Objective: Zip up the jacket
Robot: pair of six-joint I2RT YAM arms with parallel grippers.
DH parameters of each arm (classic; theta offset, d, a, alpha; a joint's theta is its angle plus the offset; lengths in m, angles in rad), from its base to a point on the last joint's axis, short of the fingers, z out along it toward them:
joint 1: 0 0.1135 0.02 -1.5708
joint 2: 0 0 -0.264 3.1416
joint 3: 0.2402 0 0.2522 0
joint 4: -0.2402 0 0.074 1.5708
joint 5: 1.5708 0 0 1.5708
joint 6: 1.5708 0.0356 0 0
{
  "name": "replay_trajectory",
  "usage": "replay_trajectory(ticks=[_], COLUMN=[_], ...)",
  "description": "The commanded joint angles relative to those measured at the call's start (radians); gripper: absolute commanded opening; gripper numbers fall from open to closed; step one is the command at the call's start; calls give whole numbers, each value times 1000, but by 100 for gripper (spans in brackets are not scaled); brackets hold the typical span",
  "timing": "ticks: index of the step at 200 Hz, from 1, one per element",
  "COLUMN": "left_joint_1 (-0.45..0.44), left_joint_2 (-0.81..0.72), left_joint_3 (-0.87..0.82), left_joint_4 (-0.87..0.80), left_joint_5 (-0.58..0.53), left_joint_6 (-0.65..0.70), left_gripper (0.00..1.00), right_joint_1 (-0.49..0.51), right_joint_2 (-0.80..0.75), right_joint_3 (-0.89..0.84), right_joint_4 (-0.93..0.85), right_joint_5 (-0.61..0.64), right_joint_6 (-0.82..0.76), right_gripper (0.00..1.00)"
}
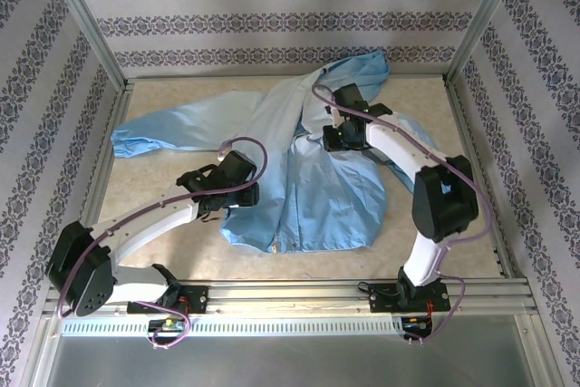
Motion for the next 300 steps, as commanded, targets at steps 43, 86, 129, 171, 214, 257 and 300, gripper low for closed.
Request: replay_trajectory(ticks=[43,86,129,171,214,257,300], left_joint_1=[-158,-282,-346,-369,-377,-356,-255], left_joint_2=[44,161,221,282,289,122,-54], left_joint_3=[26,70,77,48,35,-49,-191], left_joint_4=[-180,-177,-137,-83,-106,-19,117], left_joint_5=[-34,-58,-39,-62,-130,-117,32], left_joint_6=[30,11,23,8,-33,-48,-86], left_gripper=[54,59,68,69,38,10,2], right_joint_1=[165,244,283,289,266,207,150], right_joint_2=[-169,-214,-215,-190,-172,-180,-175], right_joint_3=[-353,-531,-621,-644,-658,-675,-665], right_joint_4=[147,322,386,392,371,357,330], right_joint_5=[-96,-214,-204,-177,-150,-151,-188], right_joint_6=[172,288,328,317,286,247,209], right_gripper=[18,18,17,17,17,17,17])
